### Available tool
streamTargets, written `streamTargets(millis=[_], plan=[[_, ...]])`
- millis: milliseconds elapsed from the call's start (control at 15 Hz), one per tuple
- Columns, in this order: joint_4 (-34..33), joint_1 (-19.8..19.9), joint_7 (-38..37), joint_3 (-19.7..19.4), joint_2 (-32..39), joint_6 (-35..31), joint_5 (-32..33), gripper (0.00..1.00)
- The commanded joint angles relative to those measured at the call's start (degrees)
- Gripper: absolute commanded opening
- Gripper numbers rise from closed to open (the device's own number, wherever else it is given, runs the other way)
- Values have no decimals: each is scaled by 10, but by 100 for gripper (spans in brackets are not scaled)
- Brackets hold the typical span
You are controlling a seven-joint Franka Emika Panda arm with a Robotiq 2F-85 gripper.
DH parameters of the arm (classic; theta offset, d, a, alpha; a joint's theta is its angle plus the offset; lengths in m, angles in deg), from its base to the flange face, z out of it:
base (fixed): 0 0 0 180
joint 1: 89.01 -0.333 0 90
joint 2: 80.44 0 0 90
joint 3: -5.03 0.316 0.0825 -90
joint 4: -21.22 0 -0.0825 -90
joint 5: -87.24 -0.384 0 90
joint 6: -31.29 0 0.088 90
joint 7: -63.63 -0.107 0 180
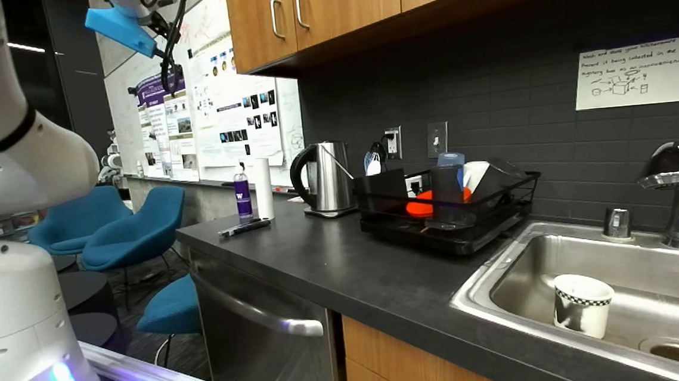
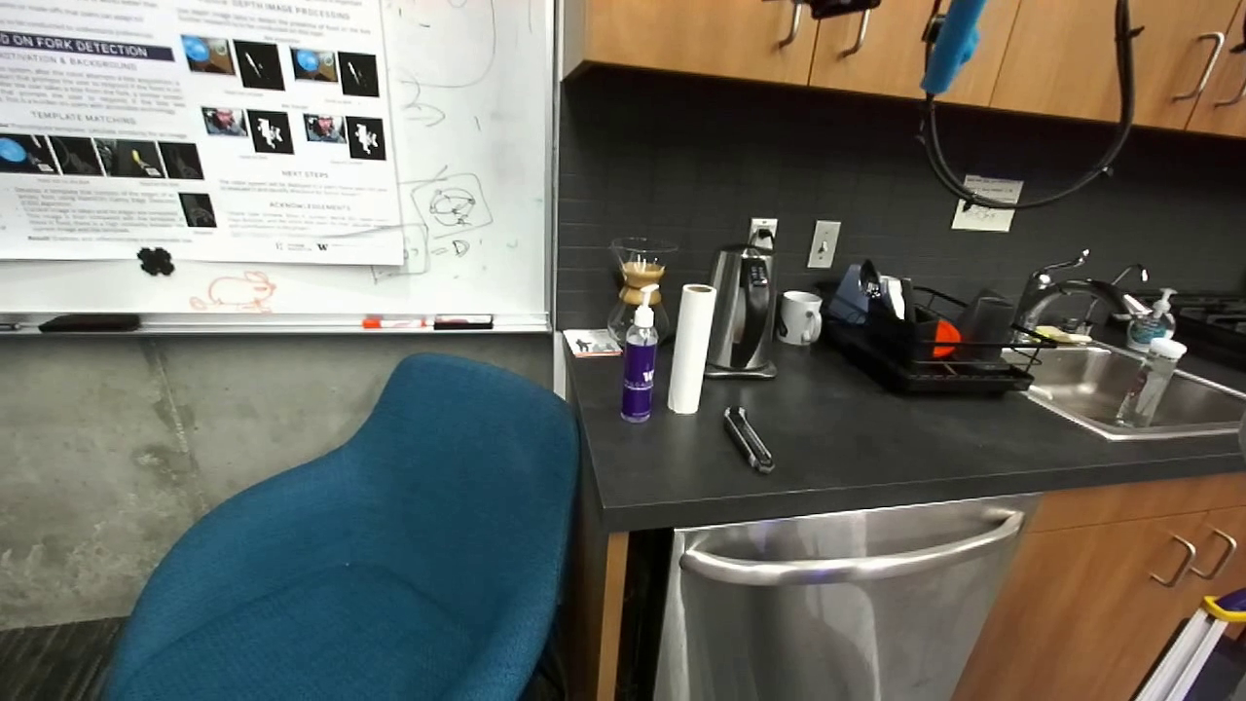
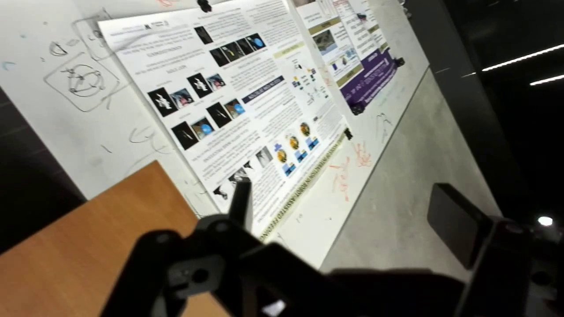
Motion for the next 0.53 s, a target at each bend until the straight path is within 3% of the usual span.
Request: streamTargets(millis=[0,200,467], plan=[[-11,77,-64,15,-73,-5,0,100],[-16,123,-72,3,-117,-5,0,100],[-18,213,-61,14,-169,-8,1,100]])
